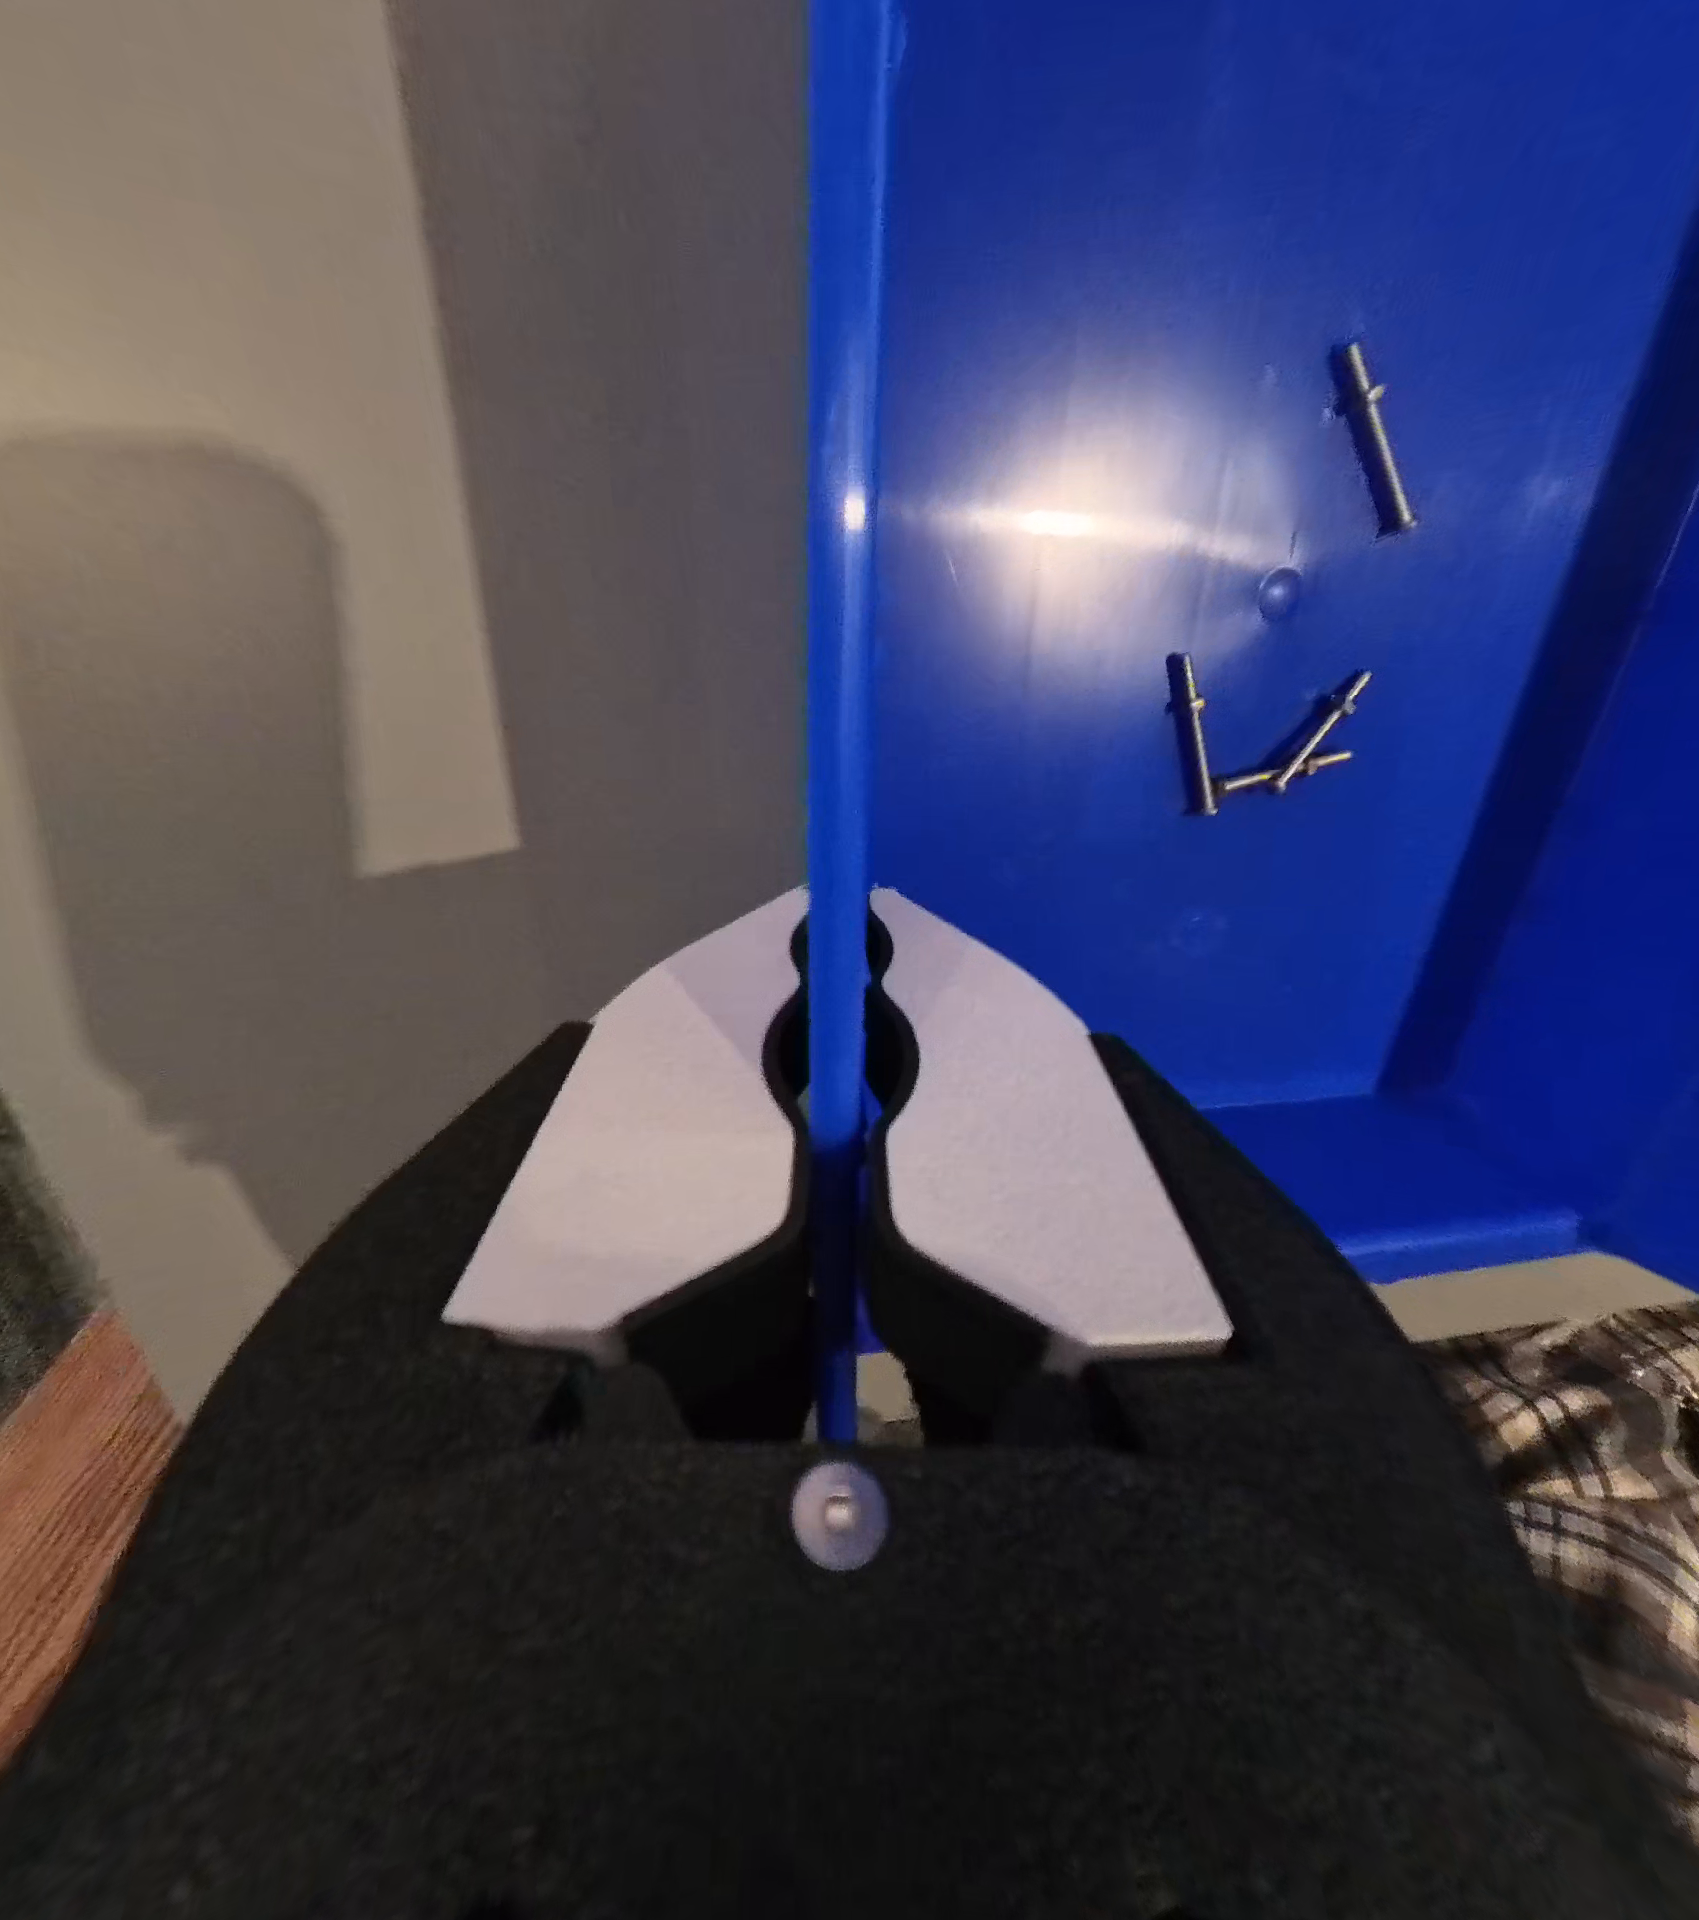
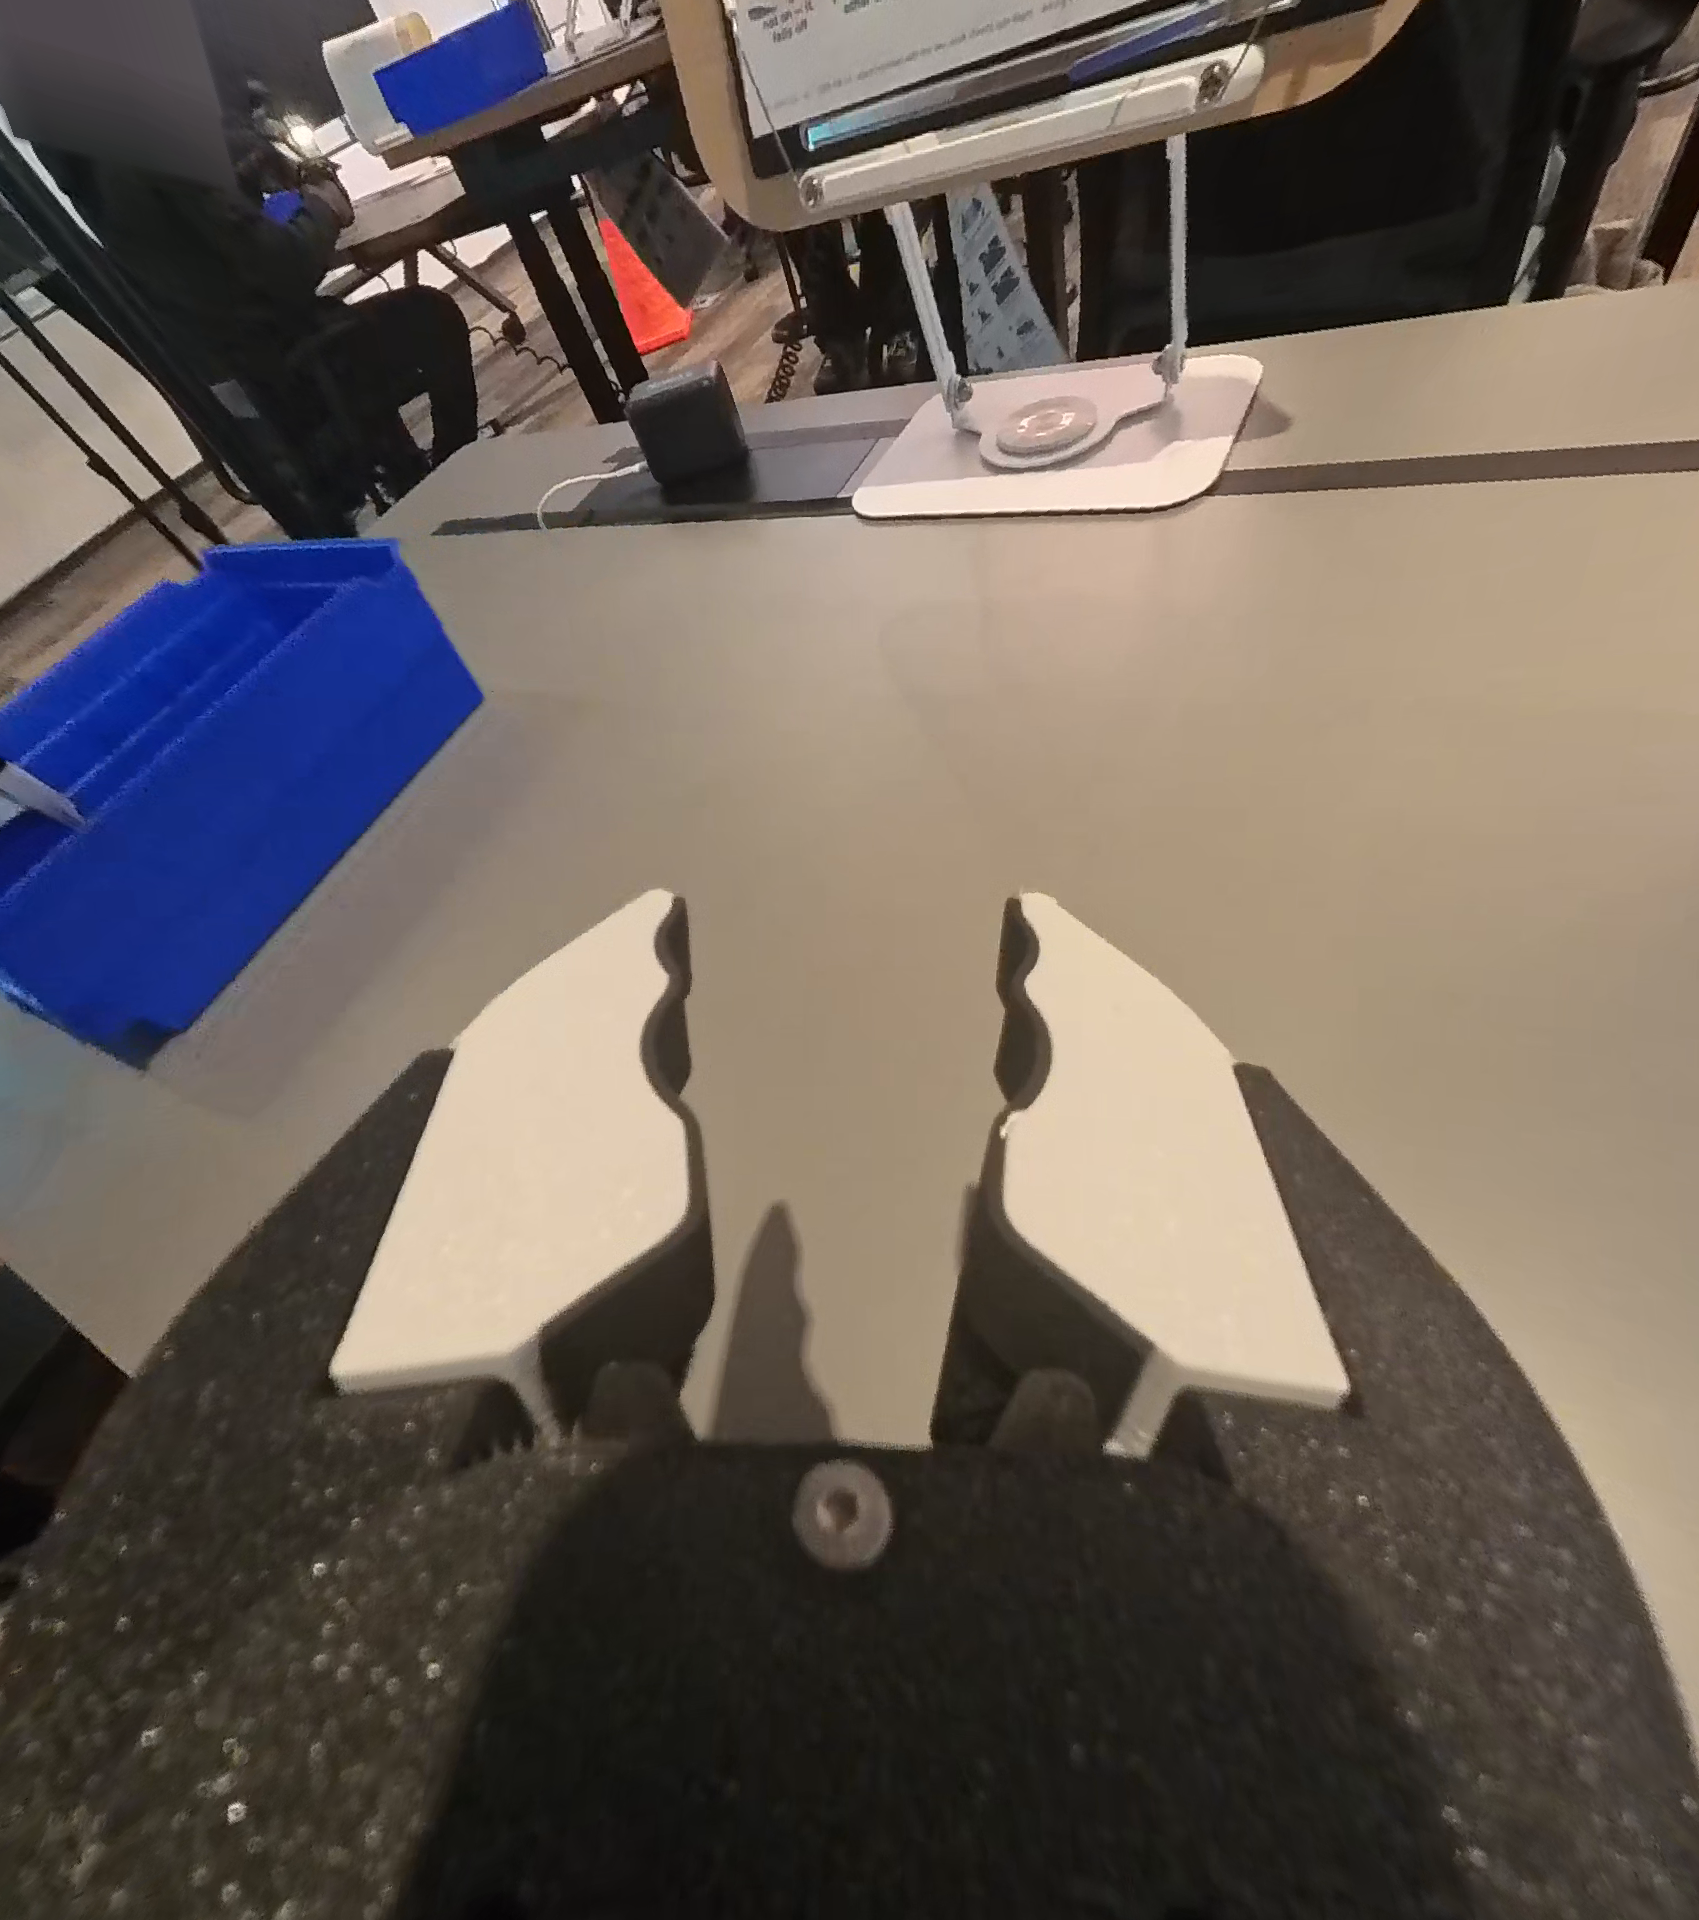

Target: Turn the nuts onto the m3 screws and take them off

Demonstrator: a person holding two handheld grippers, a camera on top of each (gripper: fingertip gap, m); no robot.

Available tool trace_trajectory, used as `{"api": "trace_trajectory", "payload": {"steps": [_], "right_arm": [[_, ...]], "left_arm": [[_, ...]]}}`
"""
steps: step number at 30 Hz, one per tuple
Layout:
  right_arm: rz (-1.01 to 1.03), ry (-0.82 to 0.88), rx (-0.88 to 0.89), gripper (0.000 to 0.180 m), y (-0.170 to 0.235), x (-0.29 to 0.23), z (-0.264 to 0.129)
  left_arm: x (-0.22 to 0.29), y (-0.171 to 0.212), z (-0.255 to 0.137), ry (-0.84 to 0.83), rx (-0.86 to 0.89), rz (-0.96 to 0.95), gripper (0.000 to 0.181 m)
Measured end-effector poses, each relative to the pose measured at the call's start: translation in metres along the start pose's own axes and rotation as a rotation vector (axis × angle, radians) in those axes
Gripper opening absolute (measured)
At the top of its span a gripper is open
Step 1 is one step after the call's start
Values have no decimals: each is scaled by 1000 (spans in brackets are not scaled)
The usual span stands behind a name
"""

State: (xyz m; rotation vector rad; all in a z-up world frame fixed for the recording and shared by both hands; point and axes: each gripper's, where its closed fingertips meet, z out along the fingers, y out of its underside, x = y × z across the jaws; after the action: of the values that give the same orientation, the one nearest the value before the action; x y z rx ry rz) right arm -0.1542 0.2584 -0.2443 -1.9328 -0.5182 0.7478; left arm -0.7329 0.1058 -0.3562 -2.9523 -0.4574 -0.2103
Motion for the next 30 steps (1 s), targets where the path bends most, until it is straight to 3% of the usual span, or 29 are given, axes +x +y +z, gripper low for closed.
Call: {"api": "trace_trajectory", "payload": {"steps": [13,30], "right_arm": [[2,-4,-27,56,6,0,8],[10,7,-41,56,9,5,10]], "left_arm": [[-81,-1,-14,-1,28,-30,5],[-113,-8,-18,1,32,-6,5]]}}
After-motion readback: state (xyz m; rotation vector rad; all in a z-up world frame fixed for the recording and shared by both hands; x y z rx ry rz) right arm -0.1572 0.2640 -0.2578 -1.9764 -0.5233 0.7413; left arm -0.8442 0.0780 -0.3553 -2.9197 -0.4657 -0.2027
